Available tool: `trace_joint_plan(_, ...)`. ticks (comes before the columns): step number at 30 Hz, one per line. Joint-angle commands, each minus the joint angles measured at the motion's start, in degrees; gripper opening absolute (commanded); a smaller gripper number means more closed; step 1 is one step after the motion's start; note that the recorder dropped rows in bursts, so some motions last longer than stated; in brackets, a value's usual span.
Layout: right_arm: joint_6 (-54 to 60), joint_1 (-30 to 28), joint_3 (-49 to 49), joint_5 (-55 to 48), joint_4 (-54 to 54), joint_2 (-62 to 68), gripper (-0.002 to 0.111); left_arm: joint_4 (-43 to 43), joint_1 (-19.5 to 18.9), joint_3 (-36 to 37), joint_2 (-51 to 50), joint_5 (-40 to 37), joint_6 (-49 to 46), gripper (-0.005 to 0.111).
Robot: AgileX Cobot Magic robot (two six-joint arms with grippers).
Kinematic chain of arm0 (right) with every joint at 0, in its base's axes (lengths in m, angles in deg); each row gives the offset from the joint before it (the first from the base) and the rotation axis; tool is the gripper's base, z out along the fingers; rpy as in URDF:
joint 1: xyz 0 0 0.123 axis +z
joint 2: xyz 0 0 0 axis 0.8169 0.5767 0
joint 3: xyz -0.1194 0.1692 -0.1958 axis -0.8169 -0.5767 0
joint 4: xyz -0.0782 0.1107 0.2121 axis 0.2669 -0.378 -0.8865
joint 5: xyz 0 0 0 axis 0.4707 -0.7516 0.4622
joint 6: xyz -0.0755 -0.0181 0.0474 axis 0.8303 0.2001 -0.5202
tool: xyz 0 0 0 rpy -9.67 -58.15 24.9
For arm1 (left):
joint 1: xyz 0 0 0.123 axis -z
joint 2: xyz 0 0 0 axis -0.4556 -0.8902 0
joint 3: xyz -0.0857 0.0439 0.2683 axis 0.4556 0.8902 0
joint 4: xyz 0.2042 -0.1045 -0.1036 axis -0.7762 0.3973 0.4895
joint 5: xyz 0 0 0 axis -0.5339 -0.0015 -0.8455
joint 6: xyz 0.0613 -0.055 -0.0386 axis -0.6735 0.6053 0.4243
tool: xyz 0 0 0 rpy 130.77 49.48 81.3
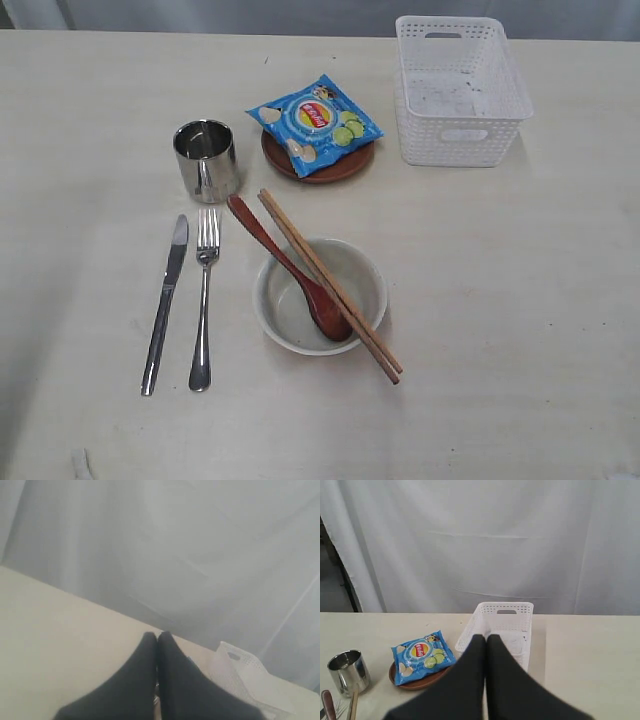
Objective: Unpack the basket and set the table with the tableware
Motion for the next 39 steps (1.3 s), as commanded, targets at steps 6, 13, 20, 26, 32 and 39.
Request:
trace_joint_plan(6,0.35,-0.26,0.04,-0.19,0.17,-0.27,0.0,0.5,0.09,0.16,0.21,-0.11,-0.26,0.0)
trace_joint_plan(13,0.35,-0.26,0.04,-0.19,0.17,-0.27,0.0,0.5,0.09,0.16,0.21,-0.11,-0.26,0.0)
trace_joint_plan(20,0.71,-0.26,0.04,-0.19,0.17,-0.27,0.0,-1.04,0.09,0.16,0.21,-0.21,-0.79,0.0)
trace_joint_plan(26,0.71,-0.26,0.04,-0.19,0.17,-0.27,0.0,-0.28,0.09,5.33,0.21,-0.1,-17.34,0.0)
trace_joint_plan(32,0.71,-0.26,0.04,-0.19,0.17,-0.27,0.0,1.98,0.09,10.32,0.21,0.65,-29.61,0.0)
trace_joint_plan(39,0.71,-0.26,0.04,-0.19,0.17,-0.27,0.0,2.52,0.09,14.3,0.21,0.65,-31.5,0.0)
